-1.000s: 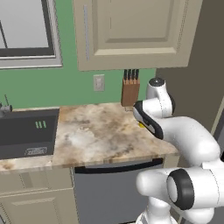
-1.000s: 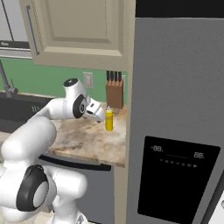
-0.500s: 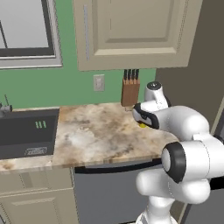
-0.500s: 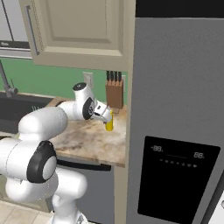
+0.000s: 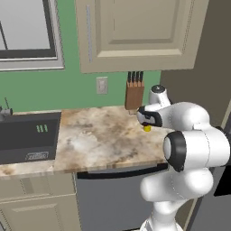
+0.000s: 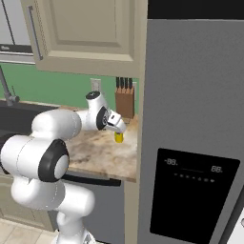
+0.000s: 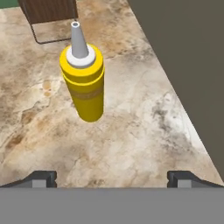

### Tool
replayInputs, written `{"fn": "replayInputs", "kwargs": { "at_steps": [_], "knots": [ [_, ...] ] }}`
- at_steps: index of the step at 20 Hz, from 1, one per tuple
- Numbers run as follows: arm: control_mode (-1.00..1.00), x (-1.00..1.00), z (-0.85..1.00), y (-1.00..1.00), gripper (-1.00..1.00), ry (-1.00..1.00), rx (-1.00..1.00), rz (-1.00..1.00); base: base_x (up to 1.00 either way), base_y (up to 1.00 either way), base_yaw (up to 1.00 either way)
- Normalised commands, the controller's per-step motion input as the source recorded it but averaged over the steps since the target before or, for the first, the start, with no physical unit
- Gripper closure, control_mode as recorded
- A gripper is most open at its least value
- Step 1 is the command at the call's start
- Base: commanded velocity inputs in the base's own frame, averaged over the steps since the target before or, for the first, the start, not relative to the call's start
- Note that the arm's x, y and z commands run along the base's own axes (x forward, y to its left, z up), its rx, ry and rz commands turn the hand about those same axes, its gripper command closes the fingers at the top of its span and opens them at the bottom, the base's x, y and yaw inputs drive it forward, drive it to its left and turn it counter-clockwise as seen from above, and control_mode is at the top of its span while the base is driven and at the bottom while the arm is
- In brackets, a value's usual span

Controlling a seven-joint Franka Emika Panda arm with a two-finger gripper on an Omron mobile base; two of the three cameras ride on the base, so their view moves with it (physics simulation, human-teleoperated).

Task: Place the mustard and ketchup from the counter to the top shelf of the fridge. If the existing items in the fridge are on the top shelf, move them to other shelves.

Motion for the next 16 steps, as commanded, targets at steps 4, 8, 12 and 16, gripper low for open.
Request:
{"fn": "replayInputs", "kwargs": {
  "at_steps": [4, 8, 12, 16],
  "knots": [
    [-1.00, 0.22, -0.19, -0.02, -1.00, 0.00, 0.00, 0.00, 0.00, 0.00, 0.00],
    [-1.00, 0.27, -0.12, 0.00, -1.00, 0.00, 0.00, 0.00, 0.00, 0.00, 0.00],
    [-1.00, 0.33, -0.11, 0.00, -1.00, -0.01, 0.00, 0.00, 0.00, 0.00, 0.00],
    [-1.00, 0.30, -0.05, 0.00, -1.00, 0.00, 0.00, 0.00, 0.00, 0.00, 0.00]
  ]
}}
